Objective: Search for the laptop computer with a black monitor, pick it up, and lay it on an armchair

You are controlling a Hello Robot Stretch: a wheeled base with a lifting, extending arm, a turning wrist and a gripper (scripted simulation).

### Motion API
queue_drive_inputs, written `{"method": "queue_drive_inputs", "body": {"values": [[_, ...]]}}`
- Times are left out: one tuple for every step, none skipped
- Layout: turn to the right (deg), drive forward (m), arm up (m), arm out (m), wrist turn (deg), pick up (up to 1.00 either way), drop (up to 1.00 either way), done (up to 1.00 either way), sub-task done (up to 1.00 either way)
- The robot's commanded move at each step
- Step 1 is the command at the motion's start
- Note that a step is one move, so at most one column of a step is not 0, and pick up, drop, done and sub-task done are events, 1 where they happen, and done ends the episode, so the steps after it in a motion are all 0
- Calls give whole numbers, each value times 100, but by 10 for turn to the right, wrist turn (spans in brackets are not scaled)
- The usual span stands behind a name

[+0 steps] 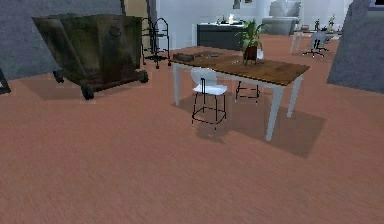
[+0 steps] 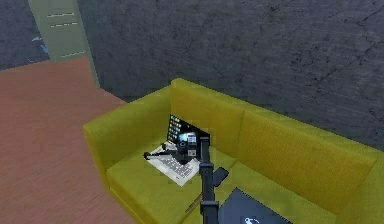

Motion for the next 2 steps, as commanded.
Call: {"method": "queue_drive_inputs", "body": {"values": [[0,0,0,0,330,0,0,0,0],[0,0,-30,0,0,0,0,0,0]]}}
